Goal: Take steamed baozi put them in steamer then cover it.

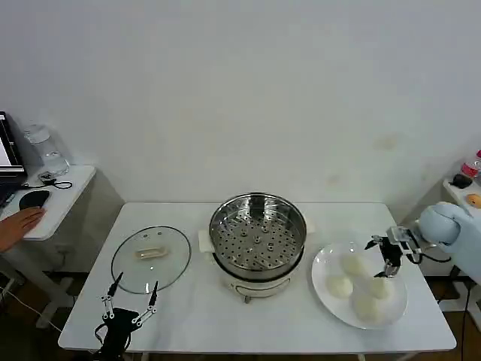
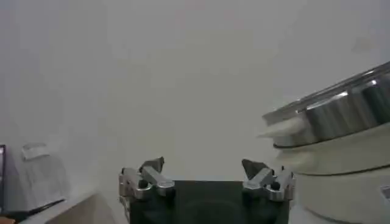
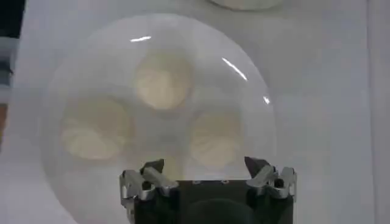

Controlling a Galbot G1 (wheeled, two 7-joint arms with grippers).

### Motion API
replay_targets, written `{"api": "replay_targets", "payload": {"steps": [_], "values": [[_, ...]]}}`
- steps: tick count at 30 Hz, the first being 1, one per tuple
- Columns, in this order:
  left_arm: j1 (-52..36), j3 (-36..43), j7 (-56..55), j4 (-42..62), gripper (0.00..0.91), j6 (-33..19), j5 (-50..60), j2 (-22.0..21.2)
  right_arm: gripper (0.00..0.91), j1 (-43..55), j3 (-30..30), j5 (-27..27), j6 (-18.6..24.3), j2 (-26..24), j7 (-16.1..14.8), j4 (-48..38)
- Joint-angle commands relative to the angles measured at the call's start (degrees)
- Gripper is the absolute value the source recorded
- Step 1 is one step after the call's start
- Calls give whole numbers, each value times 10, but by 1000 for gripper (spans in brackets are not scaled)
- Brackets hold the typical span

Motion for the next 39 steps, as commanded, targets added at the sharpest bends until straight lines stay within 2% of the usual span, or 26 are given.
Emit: {"api": "replay_targets", "payload": {"steps": [1, 8, 18, 34, 36, 39], "values": [[-2, -2, -1, 1, 907, 0, -2, 1, 907, 38, -44, -1, -2, 56, -7, -45], [-5, -5, -1, 5, 907, 1, -7, 5, 907, 36, -63, -3, -7, 55, -14, -38], [-6, -6, -1, 10, 907, 0, -9, 5, 907, 17, -61, -20, -4, 72, -14, -65], [-3, -8, -2, 5, 907, 0, -9, 3, 907, 3, -52, -31, 3, 70, -8, -76], [-1, -8, -2, 5, 907, -1, -10, 3, 786, 3, -50, -30, 5, 69, -3, -76], [0, -9, -2, 5, 907, -3, -10, 3, 756, -1, -49, -29, 5, 68, -1, -74]]}}
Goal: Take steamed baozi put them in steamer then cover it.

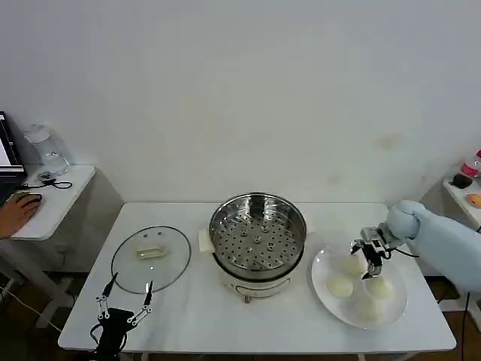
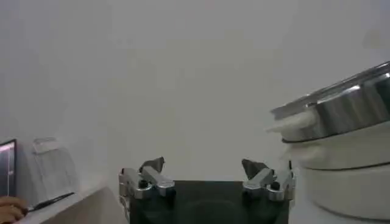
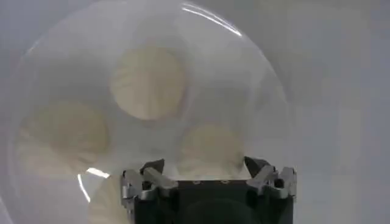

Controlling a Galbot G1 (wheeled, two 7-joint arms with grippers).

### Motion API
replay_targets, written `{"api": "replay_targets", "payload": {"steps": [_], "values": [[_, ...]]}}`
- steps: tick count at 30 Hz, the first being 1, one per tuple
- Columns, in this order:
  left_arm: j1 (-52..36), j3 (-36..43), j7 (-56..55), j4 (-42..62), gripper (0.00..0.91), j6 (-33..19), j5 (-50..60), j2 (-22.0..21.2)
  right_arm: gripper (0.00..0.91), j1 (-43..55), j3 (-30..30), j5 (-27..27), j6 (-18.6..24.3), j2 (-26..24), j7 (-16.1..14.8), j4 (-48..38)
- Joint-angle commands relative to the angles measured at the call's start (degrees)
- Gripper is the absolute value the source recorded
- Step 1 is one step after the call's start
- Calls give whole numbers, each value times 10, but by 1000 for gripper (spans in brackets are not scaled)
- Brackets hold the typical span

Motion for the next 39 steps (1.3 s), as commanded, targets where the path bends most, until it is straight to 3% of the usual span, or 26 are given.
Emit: {"api": "replay_targets", "payload": {"steps": [1, 6, 15, 19, 23, 30, 37, 39], "values": [[2, -1, 0, 0, 907, -3, 0, 0, 746, -4, 3, -3, 2, 1, 4, -4], [5, -1, -1, 1, 907, -6, 0, 0, 685, -7, 9, 0, 1, 0, 9, 1], [7, -1, -1, 2, 907, -12, 0, -3, 675, 30, -2, 17, 0, -22, 11, 35], [9, -1, -1, 2, 907, -14, 0, -3, 675, 93, -32, 40, 5, -40, 14, 77], [9, -4, -3, 8, 907, -16, 0, -6, 675, 205, -117, 84, 10, -47, 16, 124], [15, -5, -5, 11, 907, -24, -7, -10, 675, 406, -242, 150, 31, 12, 14, 162], [20, -8, -3, 1, 907, -23, -13, 1, 675, 517, -315, 164, 87, 92, 23, 175], [23, -9, -3, -4, 907, -23, -15, 1, 675, 535, -320, 145, 102, 107, 26, 182]]}}
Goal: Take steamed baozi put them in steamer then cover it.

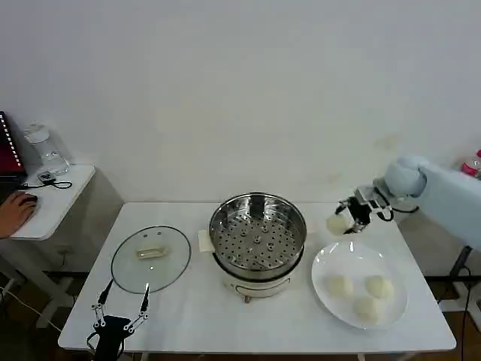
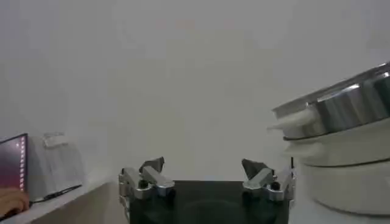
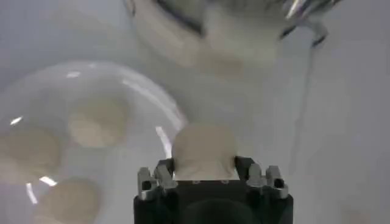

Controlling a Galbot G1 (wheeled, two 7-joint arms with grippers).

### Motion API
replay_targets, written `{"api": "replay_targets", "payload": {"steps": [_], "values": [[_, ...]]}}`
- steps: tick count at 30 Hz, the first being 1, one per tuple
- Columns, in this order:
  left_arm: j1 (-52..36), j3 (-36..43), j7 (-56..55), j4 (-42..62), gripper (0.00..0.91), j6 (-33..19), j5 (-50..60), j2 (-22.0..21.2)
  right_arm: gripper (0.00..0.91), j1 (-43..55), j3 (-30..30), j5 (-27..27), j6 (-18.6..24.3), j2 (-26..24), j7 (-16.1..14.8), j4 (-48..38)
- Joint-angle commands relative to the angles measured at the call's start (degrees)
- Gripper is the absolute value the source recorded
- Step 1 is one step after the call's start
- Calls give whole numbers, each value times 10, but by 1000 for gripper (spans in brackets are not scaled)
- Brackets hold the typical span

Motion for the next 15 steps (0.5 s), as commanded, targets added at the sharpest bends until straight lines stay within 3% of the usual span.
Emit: {"api": "replay_targets", "payload": {"steps": [1, 8, 15], "values": [[7, -1, 1, -10, 907, -1, -5, 4, 675, 185, -104, 3, 69, 90, 11, 39], [10, -1, 1, -15, 907, -1, -5, -3, 675, 140, -107, -65, 124, 149, 43, 54], [14, -5, 0, -12, 907, -2, -7, -4, 685, 74, -91, -171, 174, 181, 66, 49]]}}
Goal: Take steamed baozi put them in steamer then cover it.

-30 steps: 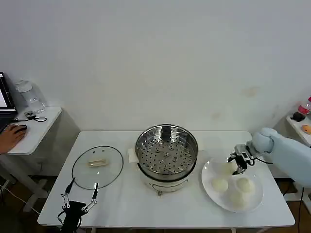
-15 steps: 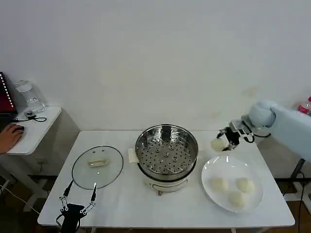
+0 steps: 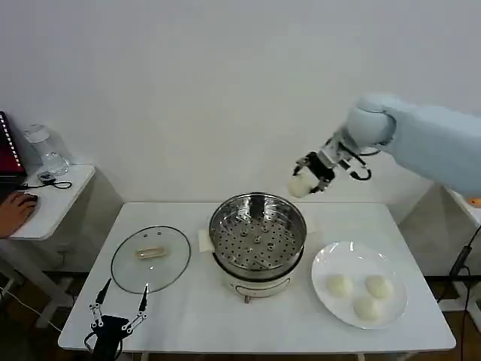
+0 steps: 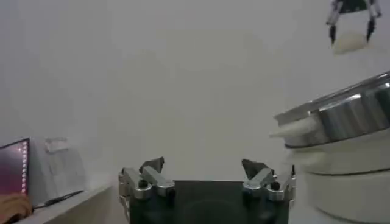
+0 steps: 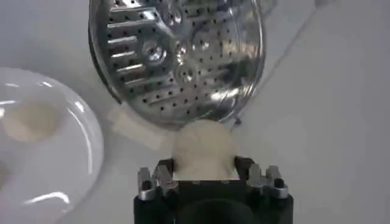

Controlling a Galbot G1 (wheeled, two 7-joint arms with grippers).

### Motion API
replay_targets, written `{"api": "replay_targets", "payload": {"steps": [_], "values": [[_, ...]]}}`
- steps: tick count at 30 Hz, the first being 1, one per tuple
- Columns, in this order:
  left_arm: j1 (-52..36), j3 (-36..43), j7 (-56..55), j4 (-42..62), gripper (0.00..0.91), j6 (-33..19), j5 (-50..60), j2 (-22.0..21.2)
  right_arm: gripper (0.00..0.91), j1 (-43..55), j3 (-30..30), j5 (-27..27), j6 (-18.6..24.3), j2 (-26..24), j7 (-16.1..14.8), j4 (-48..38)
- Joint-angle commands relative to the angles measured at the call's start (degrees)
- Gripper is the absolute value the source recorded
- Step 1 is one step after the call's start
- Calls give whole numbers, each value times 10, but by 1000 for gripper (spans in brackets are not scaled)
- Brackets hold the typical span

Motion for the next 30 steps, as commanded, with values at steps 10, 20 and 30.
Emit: {"api": "replay_targets", "payload": {"steps": [10, 20, 30], "values": [[5, -5, -1, 9, 907, 0, -2, -11, 685, -113, 19, -245, 106, 41, 45, 26], [0, -6, -1, 12, 907, 2, -1, -16, 685, -181, 69, -309, 123, 82, 58, -40], [-7, -9, -2, 20, 907, 2, -5, -16, 685, -209, 95, -333, 142, 128, 67, -113]]}}
